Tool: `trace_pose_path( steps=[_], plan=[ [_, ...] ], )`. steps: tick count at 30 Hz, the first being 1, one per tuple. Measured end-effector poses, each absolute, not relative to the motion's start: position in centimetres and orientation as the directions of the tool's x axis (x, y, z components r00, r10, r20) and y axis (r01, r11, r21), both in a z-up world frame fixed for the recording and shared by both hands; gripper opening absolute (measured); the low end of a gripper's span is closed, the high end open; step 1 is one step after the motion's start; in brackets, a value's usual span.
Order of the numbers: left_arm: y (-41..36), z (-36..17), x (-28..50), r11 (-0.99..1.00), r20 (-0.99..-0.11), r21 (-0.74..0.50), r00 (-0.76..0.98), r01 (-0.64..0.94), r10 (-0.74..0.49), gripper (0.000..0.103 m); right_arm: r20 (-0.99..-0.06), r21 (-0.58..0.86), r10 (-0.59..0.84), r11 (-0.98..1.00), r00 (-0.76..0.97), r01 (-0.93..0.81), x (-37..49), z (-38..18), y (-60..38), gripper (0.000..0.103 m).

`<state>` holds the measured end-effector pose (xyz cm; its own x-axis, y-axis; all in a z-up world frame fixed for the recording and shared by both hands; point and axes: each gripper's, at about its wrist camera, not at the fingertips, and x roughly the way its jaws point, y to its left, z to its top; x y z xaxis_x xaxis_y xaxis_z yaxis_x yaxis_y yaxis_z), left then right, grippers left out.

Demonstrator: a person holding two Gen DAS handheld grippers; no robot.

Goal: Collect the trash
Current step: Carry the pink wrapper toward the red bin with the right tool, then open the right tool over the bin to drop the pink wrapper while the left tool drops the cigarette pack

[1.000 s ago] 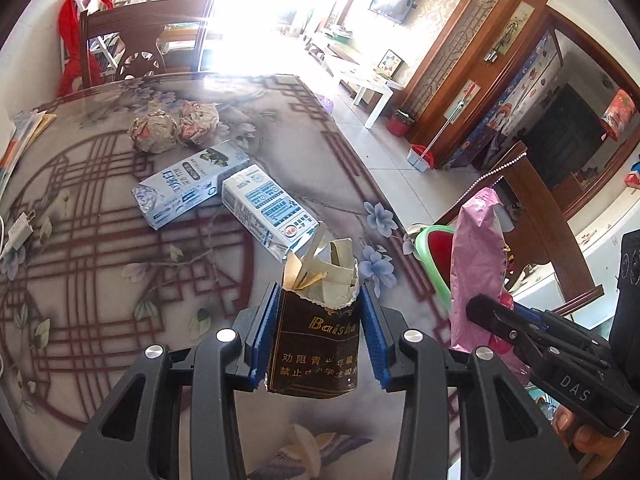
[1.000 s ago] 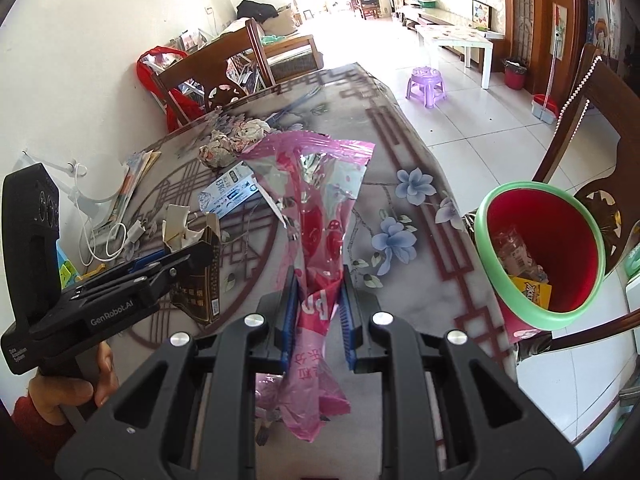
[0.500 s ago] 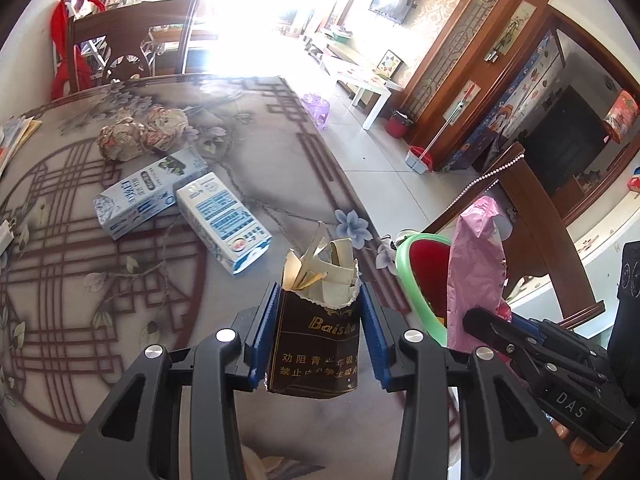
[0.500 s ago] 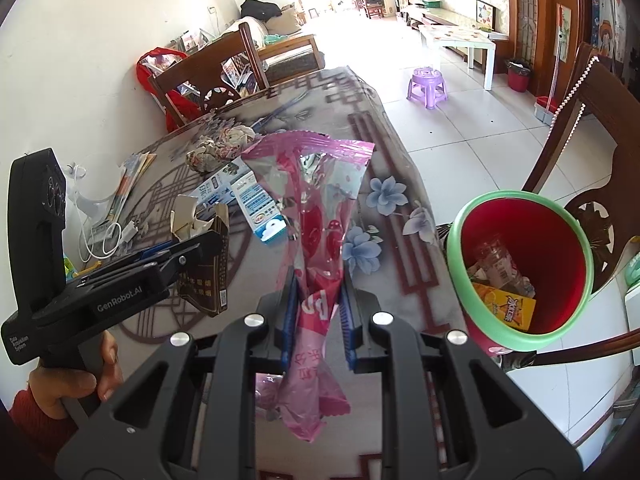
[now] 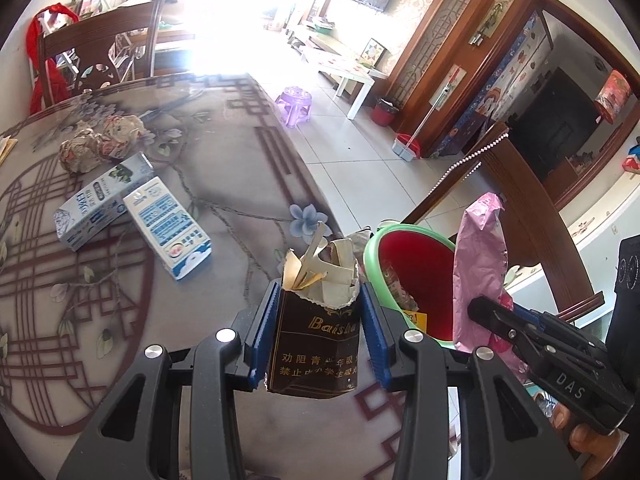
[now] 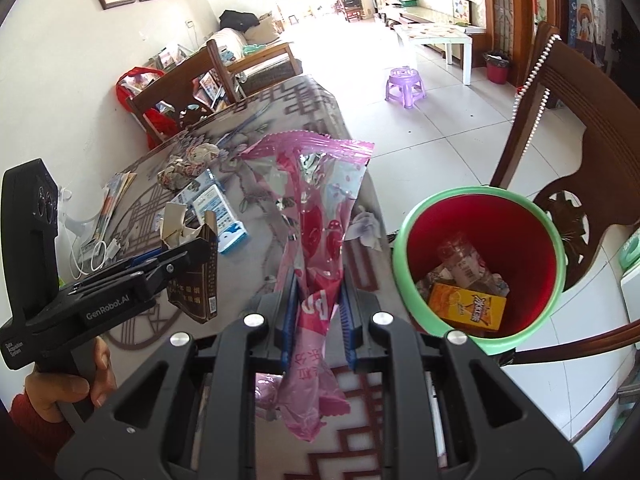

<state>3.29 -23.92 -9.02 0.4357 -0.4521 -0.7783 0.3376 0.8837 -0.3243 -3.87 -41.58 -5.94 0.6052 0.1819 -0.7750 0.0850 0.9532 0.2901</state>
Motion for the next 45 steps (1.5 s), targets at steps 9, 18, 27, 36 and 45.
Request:
trace_pose_path(
  steps=[9, 18, 27, 36, 45],
  plan=[
    [-27.3, -9.0, 3.6, 0.865, -0.783, -0.31, 0.41, 0.394, -0.467, 0.038, -0.789, 0.262, 0.083, 0.942, 0.609, 0.211, -4.0, -6.9, -47.1, 0.019],
    [-29.8, -9.4, 3.8, 0.854, -0.796, -0.299, 0.382, 0.426, -0.47, 0.038, -0.818, 0.201, -0.016, 0.929, 0.575, 0.311, -2.4, -9.2, -52.6, 0.019],
    [-31.8, -9.5, 4.7, 0.844, -0.804, -0.288, 0.365, 0.453, -0.47, 0.038, -0.901, 0.134, -0.037, 0.924, 0.432, 0.358, 0.6, -17.0, -56.3, 0.019],
    [-35.8, -9.9, 5.9, 0.8, -0.806, -0.278, 0.325, 0.532, -0.495, 0.038, -0.936, 0.136, -0.003, 0.919, 0.352, 0.369, 0.2, -20.9, -56.7, 0.019],
    [-42.0, -11.2, 7.0, 0.727, -0.807, -0.283, 0.254, 0.626, -0.533, 0.043, -0.943, 0.172, 0.033, 0.9, 0.33, 0.402, -1.4, -22.5, -57.3, 0.02]
  ],
)
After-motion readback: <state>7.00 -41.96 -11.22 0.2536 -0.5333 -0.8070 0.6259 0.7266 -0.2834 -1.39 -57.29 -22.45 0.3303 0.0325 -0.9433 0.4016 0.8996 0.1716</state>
